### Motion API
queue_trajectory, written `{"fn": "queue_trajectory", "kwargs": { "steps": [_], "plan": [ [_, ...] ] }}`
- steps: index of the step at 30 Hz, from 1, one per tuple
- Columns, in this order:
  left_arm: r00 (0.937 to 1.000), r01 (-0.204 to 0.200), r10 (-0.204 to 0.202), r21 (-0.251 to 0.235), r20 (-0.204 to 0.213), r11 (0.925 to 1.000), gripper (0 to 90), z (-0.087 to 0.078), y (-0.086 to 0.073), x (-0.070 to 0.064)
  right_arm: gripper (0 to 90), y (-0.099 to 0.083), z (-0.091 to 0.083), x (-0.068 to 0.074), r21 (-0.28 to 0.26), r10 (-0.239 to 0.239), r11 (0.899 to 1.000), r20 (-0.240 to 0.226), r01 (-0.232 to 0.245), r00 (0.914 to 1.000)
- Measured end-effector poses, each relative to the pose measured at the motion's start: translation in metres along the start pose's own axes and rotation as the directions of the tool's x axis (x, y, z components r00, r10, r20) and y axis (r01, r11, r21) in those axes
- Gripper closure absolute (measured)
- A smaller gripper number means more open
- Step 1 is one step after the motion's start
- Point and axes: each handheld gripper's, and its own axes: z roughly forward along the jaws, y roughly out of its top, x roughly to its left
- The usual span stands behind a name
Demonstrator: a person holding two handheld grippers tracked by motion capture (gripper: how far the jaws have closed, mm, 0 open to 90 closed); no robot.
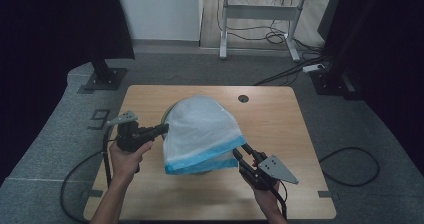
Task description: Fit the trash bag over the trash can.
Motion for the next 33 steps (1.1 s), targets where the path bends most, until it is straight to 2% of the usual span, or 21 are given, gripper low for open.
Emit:
{"fn": "queue_trajectory", "kwargs": {
  "steps": [5, 9, 10, 11, 13, 16, 19, 22, 25, 26, 27, 28, 31, 33],
  "plan": [
    [1.0, -0.004, 0.004, 0.005, 0.003, 1.0, 89.2, 0.001, 0.0, -0.001, 59.5, 0.007, 0.001, -0.002, -0.012, 0.01, 1.0, -0.011, -0.01, 0.9999],
    [1.0, -0.001, 0.001, 0.002, 0.008, 1.0, 89.2, 0.001, 0.0, 0.0, 62.5, 0.012, 0.002, -0.003, -0.012, 0.016, 1.0, -0.022, -0.016, 0.9996],
    [1.0, -0.001, 0.001, 0.003, 0.009, 1.0, 89.2, 0.001, 0.0, 0.0, 64.9, 0.013, 0.003, -0.003, -0.008, 0.018, 1.0, -0.024, -0.018, 0.9996],
    [1.0, 0.0, 0.0, 0.002, 0.01, 1.0, 89.2, 0.001, 0.0, 0.0, 72.1, 0.014, 0.004, -0.003, -0.005, 0.028, 1.0, -0.037, -0.028, 0.9989],
    [0.9999, -0.002, 0.002, 0.005, 0.011, 1.0, 89.2, 0.001, 0.0, -0.001, 74.7, 0.015, 0.005, -0.003, -0.002, 0.03, 1.0, -0.038, -0.03, 0.9989],
    [0.9998, -0.005, 0.004, 0.006, 0.017, 1.0, 89.1, 0.002, 0.0, -0.002, 87.1, 0.018, 0.008, -0.004, 0.012, 0.054, 0.998, -0.04, -0.054, 0.9977],
    [0.9996, -0.01, 0.01, 0.008, 0.027, 0.9999, 88.5, 0.002, 0.002, -0.003, 89.1, 0.022, 0.011, -0.005, 0.025, 0.076, 0.997, -0.049, -0.075, 0.9959],
    [0.999, -0.028, 0.028, 0.001, 0.034, 0.9996, 85.6, 0.001, 0.005, -0.008, 89.1, 0.027, 0.012, -0.007, 0.02, 0.079, 0.997, -0.025, -0.079, 0.9965],
    [0.9972, -0.052, 0.053, -0.014, 0.053, 0.9986, 77.4, -0.001, 0.008, -0.013, 89.2, 0.033, 0.011, -0.011, 0.011, 0.086, 0.996, 0.007, -0.086, 0.9963],
    [0.9971, -0.059, 0.06, -0.018, 0.048, 0.9981, 72.2, -0.001, 0.009, -0.016, 89.2, 0.035, 0.012, -0.013, 0.009, 0.089, 0.996, 0.02, -0.089, 0.9958],
    [0.997, -0.067, 0.068, -0.026, 0.039, 0.9974, 62.5, -0.002, 0.01, -0.019, 89.2, 0.039, 0.012, -0.016, 0.005, 0.096, 0.995, 0.039, -0.097, 0.9946],
    [0.9966, -0.076, 0.077, -0.033, 0.029, 0.9966, 62.5, -0.003, 0.011, -0.022, 89.2, 0.039, 0.012, -0.016, 0.005, 0.096, 0.995, 0.039, -0.097, 0.9946],
    [0.9935, -0.109, 0.11, -0.044, 0.03, 0.9931, 53.2, -0.007, 0.014, -0.031, 89.3, 0.044, 0.015, -0.018, 0.003, 0.102, 0.995, 0.058, -0.103, 0.9931],
    [0.9902, -0.139, 0.139, -0.044, 0.012, 0.9893, 49.1, -0.009, 0.016, -0.039, 89.2, 0.046, 0.016, -0.018, 0.001, 0.102, 0.995, 0.07, -0.102, 0.9923]
  ]
}}
